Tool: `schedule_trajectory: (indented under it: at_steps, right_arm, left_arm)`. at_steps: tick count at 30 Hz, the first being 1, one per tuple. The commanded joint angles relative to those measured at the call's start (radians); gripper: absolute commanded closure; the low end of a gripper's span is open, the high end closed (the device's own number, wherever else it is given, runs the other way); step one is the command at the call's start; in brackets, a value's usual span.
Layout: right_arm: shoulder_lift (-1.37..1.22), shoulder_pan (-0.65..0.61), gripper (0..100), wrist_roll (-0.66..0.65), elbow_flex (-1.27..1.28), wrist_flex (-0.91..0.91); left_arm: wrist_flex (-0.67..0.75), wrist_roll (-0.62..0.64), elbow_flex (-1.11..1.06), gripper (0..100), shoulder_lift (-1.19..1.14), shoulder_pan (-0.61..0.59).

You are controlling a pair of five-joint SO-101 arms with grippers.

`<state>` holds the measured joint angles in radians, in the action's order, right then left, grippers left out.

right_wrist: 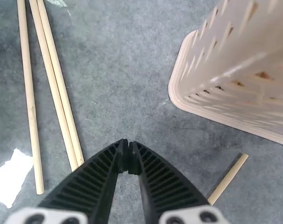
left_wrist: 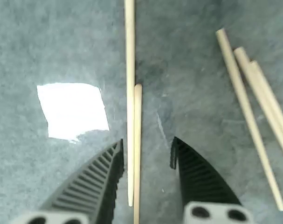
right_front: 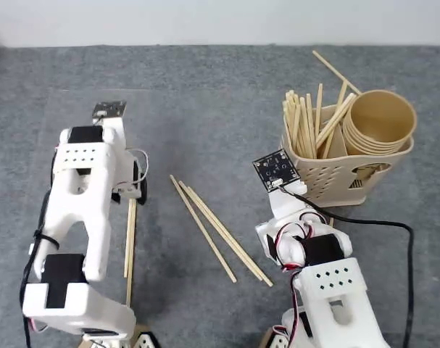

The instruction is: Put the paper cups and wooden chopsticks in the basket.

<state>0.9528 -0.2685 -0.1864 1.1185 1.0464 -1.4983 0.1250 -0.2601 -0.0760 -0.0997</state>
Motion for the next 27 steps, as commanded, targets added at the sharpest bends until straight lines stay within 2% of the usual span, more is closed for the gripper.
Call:
schedule_trajectory:
  at_steps: [1, 5, 8, 14, 17, 20, 24, 27]
  right_arm:
    - [0.019, 0.005, 98.9, 0.002, -0.003, -0.007]
    - [0.019, 0.005, 98.9, 0.002, -0.003, -0.007]
    - [0.019, 0.005, 98.9, 0.002, -0.003, -0.007]
    - [0.019, 0.005, 98.9, 0.002, -0.003, -0.007]
    - [0.019, 0.005, 98.9, 0.002, -0.003, -0.007]
    - [0.019, 0.005, 98.9, 0.002, -0.003, -0.007]
    - [0.019, 0.005, 98.9, 0.002, -0.003, -0.007]
    - [0.019, 0.005, 98.9, 0.002, -0.003, -0.007]
  left_arm:
    - [0.115, -0.015, -0.088, 87, 0.011, 0.008]
    - [0.316, -0.012, -0.248, 86, 0.002, 0.002]
    - [0.396, -0.009, -0.321, 86, 0.0, 0.002]
    - [0.399, -0.008, -0.338, 86, -0.012, 0.002]
    - [0.397, -0.008, -0.325, 87, -0.095, 0.009]
    - [0.321, 0.011, -0.228, 87, -0.181, 0.009]
    - [0.278, 0.018, -0.142, 100, -0.264, 0.012]
    - [0.275, 0.015, -0.136, 99, -0.276, 0.04]
